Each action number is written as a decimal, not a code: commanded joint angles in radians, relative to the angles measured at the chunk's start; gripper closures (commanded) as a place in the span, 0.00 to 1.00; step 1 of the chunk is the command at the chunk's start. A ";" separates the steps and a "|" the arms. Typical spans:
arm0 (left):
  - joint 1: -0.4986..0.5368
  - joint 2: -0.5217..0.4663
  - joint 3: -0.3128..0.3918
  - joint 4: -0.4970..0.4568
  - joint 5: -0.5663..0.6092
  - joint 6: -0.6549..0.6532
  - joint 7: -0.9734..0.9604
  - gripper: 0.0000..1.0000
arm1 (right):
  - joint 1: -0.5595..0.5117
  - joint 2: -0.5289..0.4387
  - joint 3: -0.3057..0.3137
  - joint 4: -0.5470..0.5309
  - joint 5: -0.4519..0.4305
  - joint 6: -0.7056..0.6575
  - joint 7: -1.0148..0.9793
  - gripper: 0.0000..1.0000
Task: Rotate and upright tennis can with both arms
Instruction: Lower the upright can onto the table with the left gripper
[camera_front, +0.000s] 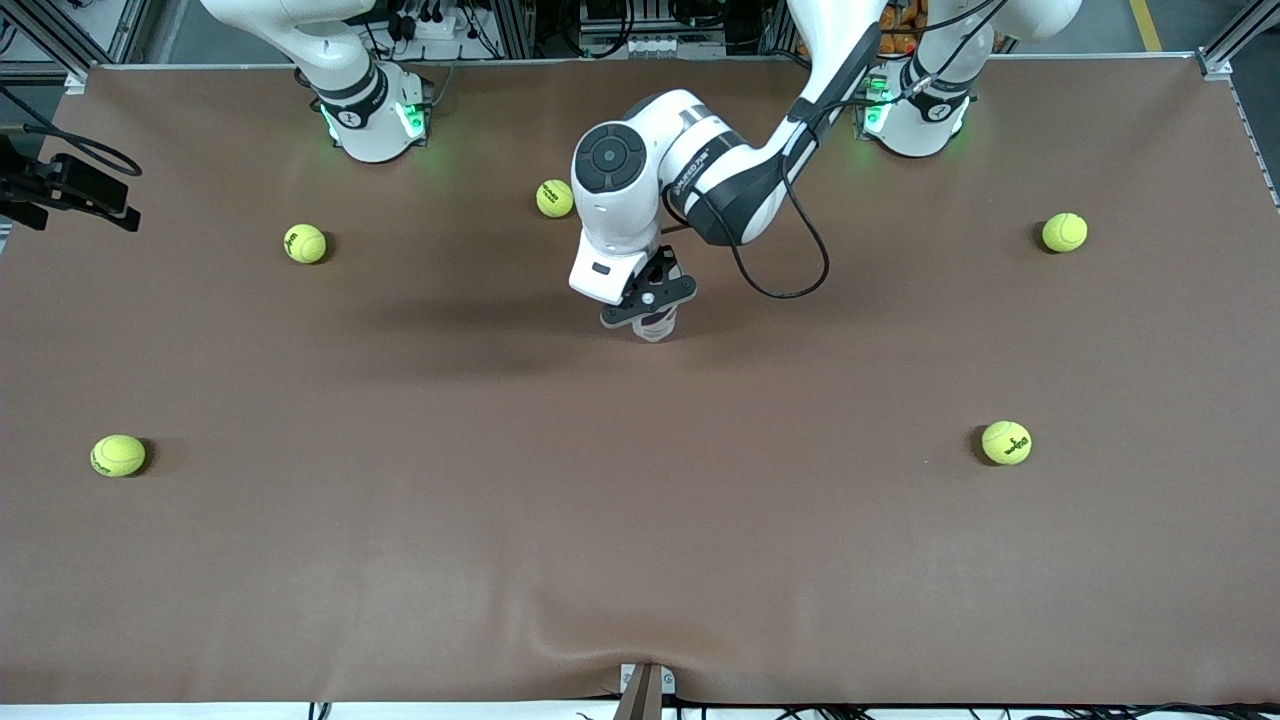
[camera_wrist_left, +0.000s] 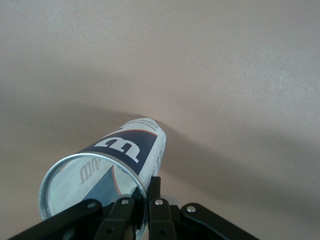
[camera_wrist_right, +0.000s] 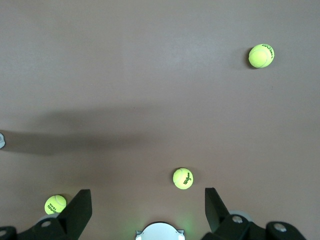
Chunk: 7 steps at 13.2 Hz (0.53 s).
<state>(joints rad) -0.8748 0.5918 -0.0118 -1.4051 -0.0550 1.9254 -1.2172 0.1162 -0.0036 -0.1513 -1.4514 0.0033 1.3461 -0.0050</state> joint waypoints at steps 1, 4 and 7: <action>-0.012 0.010 0.010 0.017 0.024 0.018 -0.024 0.76 | 0.005 -0.004 0.001 -0.006 -0.016 0.004 0.007 0.00; -0.012 0.016 0.010 0.017 0.023 0.030 -0.024 0.68 | 0.007 -0.004 0.001 -0.006 -0.016 0.004 0.007 0.00; -0.012 0.011 0.010 0.017 0.023 0.033 -0.024 0.63 | 0.007 -0.004 0.001 -0.006 -0.016 0.004 0.007 0.00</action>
<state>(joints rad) -0.8748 0.5983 -0.0101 -1.4048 -0.0550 1.9549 -1.2178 0.1163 -0.0031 -0.1507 -1.4515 0.0033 1.3461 -0.0050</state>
